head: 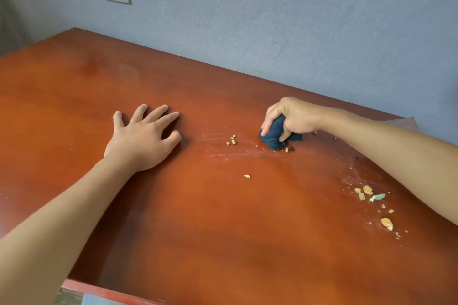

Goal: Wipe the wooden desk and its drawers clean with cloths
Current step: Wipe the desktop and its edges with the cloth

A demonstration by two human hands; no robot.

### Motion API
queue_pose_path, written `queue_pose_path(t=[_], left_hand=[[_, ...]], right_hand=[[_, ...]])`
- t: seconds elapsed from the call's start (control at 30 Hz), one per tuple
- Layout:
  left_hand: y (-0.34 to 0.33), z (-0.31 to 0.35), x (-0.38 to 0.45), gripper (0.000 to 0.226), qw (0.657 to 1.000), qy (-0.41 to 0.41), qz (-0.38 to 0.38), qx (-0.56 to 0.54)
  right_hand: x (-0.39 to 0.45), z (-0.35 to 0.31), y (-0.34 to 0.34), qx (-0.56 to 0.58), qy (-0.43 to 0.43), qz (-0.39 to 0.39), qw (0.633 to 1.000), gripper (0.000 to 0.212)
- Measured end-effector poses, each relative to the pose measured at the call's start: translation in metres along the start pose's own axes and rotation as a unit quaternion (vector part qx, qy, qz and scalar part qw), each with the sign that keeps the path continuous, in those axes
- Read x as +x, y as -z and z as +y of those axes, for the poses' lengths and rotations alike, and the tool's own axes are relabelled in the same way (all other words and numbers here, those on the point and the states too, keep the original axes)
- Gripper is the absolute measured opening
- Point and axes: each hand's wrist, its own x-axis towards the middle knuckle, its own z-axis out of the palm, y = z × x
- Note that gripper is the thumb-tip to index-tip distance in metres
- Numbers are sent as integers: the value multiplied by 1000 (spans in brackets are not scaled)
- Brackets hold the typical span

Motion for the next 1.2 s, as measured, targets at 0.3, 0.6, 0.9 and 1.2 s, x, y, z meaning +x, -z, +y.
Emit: queue_pose_path(t=[0.3, 0.6, 0.9, 1.2], left_hand=[[2, 3, -2, 66, 1000, 6, 2, 1], [4, 4, -2, 64, 1000, 3, 1, -9], [2, 0, -6, 59, 1000, 4, 1, -20], [-1, 4, -5, 62, 1000, 5, 6, -1]], right_hand=[[97, -36, 6, -27, 9, 110, 993, 43], [130, -100, -24, -54, 110, 126, 984, 42], [40, -58, -33, 28, 124, 48, 991, 54], [10, 13, -3, 33, -9, 72, 997, 48]])
